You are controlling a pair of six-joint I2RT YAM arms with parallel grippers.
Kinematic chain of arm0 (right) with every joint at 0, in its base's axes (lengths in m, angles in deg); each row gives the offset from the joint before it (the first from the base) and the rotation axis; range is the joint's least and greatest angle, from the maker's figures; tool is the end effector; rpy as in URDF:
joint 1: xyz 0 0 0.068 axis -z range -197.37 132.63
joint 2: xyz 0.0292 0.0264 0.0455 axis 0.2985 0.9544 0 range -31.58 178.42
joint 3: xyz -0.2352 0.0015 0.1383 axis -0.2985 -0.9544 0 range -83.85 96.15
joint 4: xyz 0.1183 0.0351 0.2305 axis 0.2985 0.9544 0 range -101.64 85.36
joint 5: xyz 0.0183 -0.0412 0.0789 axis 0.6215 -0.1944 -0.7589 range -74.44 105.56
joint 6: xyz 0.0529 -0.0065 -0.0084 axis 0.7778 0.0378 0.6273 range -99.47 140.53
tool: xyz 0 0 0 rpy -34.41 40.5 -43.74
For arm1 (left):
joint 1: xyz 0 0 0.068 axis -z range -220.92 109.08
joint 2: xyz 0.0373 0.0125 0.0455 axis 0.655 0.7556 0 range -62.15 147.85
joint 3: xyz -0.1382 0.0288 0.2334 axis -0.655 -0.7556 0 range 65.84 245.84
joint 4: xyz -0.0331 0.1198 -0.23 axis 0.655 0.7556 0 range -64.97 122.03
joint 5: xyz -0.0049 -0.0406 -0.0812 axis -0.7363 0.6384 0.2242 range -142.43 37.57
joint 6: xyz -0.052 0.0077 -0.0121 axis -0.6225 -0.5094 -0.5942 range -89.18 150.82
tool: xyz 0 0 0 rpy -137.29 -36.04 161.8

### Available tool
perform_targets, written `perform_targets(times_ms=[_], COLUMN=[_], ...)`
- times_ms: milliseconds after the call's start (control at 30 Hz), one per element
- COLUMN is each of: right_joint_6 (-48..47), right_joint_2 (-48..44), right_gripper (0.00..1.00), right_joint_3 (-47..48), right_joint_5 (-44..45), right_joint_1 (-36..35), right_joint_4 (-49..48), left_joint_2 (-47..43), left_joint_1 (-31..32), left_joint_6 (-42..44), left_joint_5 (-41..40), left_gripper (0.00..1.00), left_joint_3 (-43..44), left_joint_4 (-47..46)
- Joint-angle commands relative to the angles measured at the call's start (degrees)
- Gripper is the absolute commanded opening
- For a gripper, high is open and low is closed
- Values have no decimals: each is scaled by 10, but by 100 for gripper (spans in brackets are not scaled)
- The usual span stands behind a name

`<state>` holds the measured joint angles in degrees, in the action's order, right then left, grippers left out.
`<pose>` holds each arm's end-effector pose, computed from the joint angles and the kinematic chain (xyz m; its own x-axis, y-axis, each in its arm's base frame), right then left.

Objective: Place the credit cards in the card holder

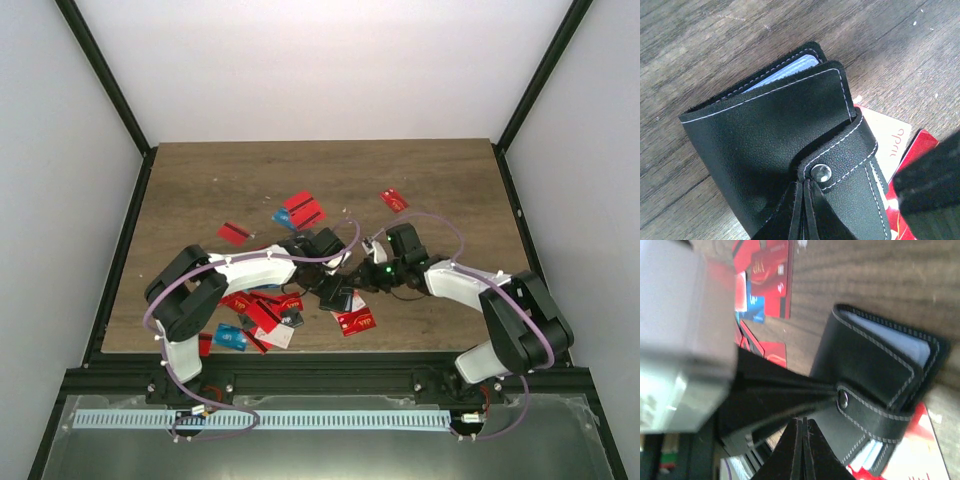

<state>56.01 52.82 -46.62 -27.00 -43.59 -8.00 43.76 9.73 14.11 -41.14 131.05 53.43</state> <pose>0.2298 0.1402 0.1598 -0.9776 -0.0049 -0.2103 -0.1736 0.5830 0.7937 0.2205 -0.2798 0.1513 -0.7981 0.5287 -0.2891 0.5984 0.7515 -0.2778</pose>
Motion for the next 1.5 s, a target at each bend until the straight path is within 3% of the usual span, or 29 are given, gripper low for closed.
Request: perform_targets(times_ms=[0, 300, 600, 933, 1167, 1467], right_joint_6=[25, 39, 34, 14, -2, -15], right_joint_2=[-31, -8, 98, 7, -41, -67], right_gripper=[1, 1, 1, 1, 1, 1], right_joint_3=[-29, -22, -65, -29, 24, 48], right_joint_5=[-10, -19, 111, 115, 115, 132], right_joint_1=[-14, -33, -69, -69, -68, -53], right_joint_4=[-21, -49, -12, 58, 103, 135], left_joint_2=[41, 40, 31, 6, -7, -23], left_joint_1=[12, 14, 21, 23, 22, 22], left_joint_6=[4, 2, 2, -8, -20, -27], left_joint_5=[29, 29, 35, 29, 22, 9], left_gripper=[4, 4, 4, 4, 22, 30], left_joint_3=[-34, -32, -37, -27, 9, 33], left_joint_4=[128, 127, 125, 131, 136, 153])
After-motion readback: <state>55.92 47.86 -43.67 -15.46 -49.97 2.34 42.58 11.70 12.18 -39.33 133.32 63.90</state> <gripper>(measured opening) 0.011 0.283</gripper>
